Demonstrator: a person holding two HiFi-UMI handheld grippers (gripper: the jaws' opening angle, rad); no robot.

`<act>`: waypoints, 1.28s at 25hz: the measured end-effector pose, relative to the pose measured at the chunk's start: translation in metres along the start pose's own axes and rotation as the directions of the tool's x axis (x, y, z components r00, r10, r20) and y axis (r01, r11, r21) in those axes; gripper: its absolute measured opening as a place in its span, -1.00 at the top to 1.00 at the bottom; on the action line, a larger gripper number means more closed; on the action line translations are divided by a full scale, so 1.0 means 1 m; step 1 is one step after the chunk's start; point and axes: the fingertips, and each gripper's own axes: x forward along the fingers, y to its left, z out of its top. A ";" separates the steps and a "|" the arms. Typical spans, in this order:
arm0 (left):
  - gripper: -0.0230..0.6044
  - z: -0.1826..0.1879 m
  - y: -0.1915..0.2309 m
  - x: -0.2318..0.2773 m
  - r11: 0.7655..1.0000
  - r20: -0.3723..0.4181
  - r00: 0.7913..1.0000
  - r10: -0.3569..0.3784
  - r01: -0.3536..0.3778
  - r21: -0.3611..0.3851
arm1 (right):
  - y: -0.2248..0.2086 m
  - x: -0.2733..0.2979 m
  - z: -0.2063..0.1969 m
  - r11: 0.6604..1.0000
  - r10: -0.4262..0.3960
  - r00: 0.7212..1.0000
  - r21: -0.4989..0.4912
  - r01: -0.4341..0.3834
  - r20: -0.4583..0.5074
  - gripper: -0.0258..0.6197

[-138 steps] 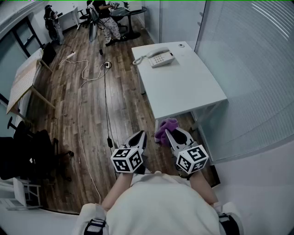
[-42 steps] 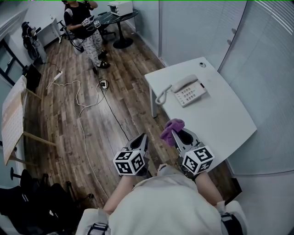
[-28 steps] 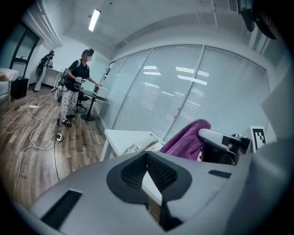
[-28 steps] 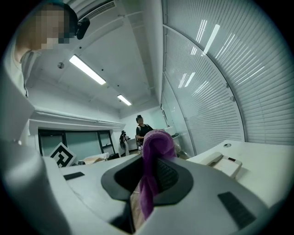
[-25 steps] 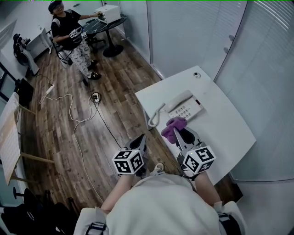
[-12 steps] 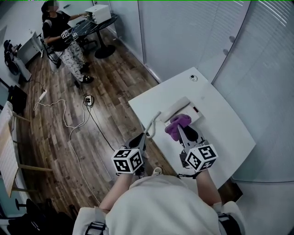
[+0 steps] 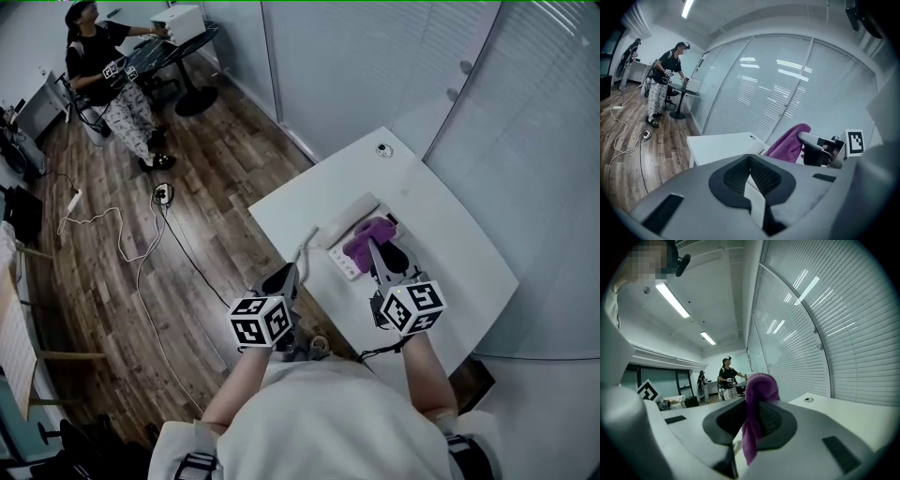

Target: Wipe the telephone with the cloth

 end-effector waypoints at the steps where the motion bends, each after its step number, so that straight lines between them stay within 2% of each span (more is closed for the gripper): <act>1: 0.86 0.002 0.000 0.003 1.000 -0.001 1.000 -0.005 0.005 0.004 | -0.004 0.003 0.000 1.000 -0.007 1.000 -0.001 0.007 -0.001 0.72; 8: 0.86 0.014 0.000 0.030 0.997 -0.038 0.998 -0.058 0.060 0.044 | -0.026 0.022 0.000 0.997 -0.070 0.997 0.019 0.070 0.008 0.71; 14: 0.86 0.025 0.008 0.061 0.989 -0.104 0.988 -0.113 0.122 0.083 | -0.047 0.046 0.005 0.990 -0.138 0.990 0.021 0.138 0.013 0.71; 25: 0.86 0.049 0.026 0.114 0.976 -0.165 0.971 -0.173 0.191 0.105 | -0.091 0.091 0.003 0.968 -0.250 0.968 -0.010 0.250 0.001 0.71; 32: 0.86 0.048 0.027 0.132 0.968 -0.205 0.958 -0.200 0.225 0.108 | -0.111 0.118 -0.012 0.962 -0.272 0.961 -0.010 0.272 -0.042 0.71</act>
